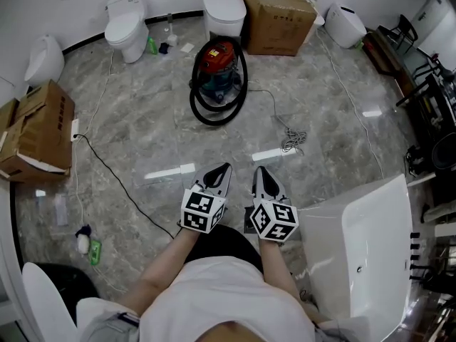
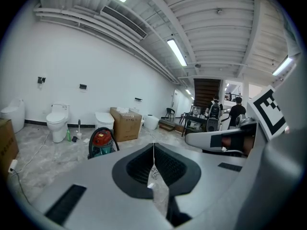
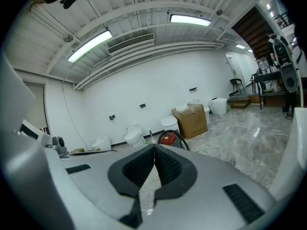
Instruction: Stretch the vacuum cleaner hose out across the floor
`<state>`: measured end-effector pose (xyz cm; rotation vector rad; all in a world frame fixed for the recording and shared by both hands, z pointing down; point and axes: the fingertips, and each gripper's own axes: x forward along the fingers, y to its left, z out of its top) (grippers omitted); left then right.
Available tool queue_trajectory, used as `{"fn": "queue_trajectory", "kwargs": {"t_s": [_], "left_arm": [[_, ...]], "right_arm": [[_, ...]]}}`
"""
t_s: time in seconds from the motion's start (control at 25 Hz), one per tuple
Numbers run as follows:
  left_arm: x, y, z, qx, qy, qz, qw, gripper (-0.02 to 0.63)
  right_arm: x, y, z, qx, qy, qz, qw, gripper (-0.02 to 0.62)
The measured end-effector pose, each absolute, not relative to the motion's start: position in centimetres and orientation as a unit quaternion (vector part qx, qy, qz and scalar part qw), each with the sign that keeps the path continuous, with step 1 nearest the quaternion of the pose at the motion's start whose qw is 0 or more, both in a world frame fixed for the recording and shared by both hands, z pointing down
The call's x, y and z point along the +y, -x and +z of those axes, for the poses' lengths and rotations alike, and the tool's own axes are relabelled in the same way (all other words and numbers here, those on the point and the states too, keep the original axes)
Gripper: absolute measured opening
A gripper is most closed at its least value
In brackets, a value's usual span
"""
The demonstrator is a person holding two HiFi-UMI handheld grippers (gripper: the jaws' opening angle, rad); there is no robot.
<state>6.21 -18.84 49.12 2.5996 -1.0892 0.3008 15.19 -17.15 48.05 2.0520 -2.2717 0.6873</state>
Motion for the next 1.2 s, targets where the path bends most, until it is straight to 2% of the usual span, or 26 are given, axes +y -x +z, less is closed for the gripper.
{"fn": "queue_trajectory", "kwargs": {"t_s": [0.52,1.2], "left_arm": [[-24.5,-7.5,50.4,-0.386,-0.902,0.108,0.162,0.009],[-41.5,-8.8,50.9,-0.375,-0.902,0.108,0.183,0.009]], "right_arm": [[-22.5,-16.6,49.3,-0.724,-0.651,0.227,0.012,0.015],[-38.7,-18.2,49.8,-0.711,-0.664,0.23,0.029,0.017]]}}
